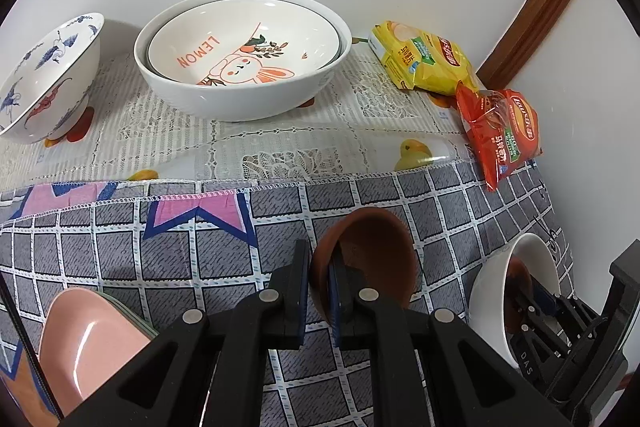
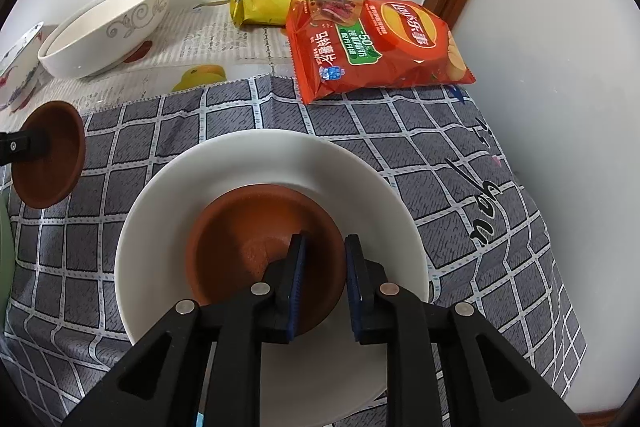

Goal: Organize plates and bowls

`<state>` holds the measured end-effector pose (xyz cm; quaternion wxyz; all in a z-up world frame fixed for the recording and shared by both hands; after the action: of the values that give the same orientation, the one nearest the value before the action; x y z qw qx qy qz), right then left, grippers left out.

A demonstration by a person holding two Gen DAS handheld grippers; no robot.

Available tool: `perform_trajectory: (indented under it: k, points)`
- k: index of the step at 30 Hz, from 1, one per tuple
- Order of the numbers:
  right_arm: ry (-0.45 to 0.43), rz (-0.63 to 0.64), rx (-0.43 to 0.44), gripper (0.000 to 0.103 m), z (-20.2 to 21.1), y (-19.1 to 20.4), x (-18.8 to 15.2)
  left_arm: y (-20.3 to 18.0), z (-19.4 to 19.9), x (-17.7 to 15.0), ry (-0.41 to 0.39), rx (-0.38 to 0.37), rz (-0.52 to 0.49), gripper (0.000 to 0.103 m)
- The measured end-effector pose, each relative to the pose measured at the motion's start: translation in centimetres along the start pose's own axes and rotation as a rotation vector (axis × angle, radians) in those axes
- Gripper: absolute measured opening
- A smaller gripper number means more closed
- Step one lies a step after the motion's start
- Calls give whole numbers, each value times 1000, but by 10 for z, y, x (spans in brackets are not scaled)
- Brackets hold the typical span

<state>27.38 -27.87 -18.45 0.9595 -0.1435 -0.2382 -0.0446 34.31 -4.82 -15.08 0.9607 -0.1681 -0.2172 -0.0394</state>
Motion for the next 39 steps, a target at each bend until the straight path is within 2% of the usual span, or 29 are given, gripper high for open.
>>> perform_trajectory:
  k: [3, 13, 18, 21, 25, 39]
  points:
    - [-2, -4, 20, 25, 2, -1, 0, -1, 1, 0, -5, -1, -3, 9]
    - [-35, -53, 94, 27, 28, -17, -4, -5, 19, 0, -40, 2, -17, 9]
    - [-105, -59, 135, 27, 63, -35, -14, -11, 35, -3, -76, 32, -30, 9]
    - [-152, -88, 142, 29, 82, -54, -21, -15, 43, -9, -78, 17, -8, 9]
    - [-187, -123, 154, 36, 95, -73, -31, -34, 51, -19, -75, -8, -34, 9]
    - [-184, -198, 128, 37, 90, -121, -72, -97, 69, -44, -70, -20, -95, 9]
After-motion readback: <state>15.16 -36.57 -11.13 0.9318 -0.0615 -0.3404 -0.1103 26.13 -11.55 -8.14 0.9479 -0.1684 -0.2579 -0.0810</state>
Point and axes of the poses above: each gripper's, at about its wrist camera, not at the fingertips, and z roughly against the way its jaws point, y to its left, x to its top, the point moved 2 cm from there along -z, roughly the way its jaws point, and after that the axes turned 6 degrees about -x, right-handed, at the moved point
